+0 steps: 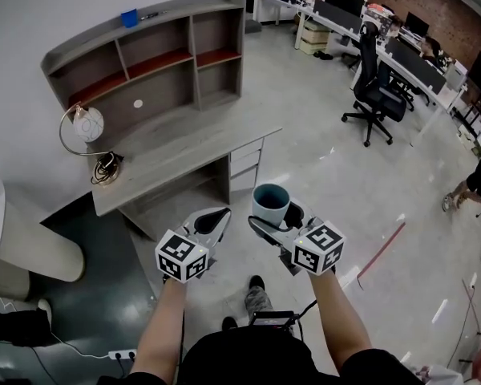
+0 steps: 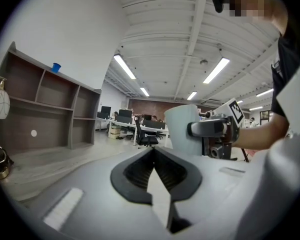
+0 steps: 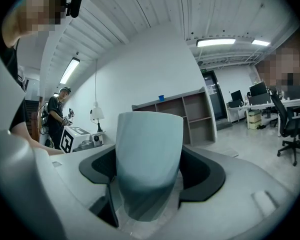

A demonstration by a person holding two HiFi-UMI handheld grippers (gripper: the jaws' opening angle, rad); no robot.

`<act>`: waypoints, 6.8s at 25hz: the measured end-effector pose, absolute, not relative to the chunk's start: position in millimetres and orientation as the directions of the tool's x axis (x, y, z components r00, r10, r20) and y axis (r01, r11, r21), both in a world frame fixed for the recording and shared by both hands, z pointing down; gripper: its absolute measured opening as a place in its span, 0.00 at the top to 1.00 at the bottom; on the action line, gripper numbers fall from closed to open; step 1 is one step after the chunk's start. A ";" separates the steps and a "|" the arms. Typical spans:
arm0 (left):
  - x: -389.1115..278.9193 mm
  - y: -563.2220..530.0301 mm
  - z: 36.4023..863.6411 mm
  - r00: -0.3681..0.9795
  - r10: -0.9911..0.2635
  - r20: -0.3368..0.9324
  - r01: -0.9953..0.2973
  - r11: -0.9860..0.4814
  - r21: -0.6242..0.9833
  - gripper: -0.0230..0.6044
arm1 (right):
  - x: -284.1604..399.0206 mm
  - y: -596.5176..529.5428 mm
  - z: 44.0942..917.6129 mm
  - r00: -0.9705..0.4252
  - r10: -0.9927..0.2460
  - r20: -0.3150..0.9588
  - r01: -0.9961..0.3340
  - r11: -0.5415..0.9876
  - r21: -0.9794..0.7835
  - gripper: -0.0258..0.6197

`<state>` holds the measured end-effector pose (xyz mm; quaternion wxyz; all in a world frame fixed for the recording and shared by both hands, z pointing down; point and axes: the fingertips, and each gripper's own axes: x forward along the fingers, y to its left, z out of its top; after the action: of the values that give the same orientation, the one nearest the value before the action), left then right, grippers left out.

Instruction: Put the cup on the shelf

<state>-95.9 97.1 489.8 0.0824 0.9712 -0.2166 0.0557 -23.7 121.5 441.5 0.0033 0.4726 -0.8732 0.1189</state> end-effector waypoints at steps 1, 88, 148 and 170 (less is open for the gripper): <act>-91.6 86.9 489.5 0.897 -0.417 0.147 -0.436 -0.890 0.134 0.96 | -19.2 110.5 440.7 -0.558 -0.822 0.117 -0.823 0.530 -0.204 0.37; 41.4 -464.3 478.9 0.828 -0.531 0.182 -0.554 -0.824 0.116 0.96 | 98.9 -438.2 428.7 -0.667 -0.737 0.105 -0.741 0.643 -0.193 0.37; 24.7 -616.5 472.0 0.650 -0.737 0.186 -0.753 -0.657 0.028 0.96 | 52.8 -680.6 422.0 -0.653 -0.755 0.054 -0.757 0.648 -0.084 0.37; 9.2 -616.3 473.5 0.649 -0.742 0.166 -0.759 -0.647 0.078 0.96 | 32.6 -697.6 429.4 -0.637 -0.770 0.036 -0.770 0.638 0.016 0.37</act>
<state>9.2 -616.3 473.5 0.0702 0.9054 -0.4145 0.0593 32.6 -697.6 429.4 0.0195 0.4257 -0.9046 0.0002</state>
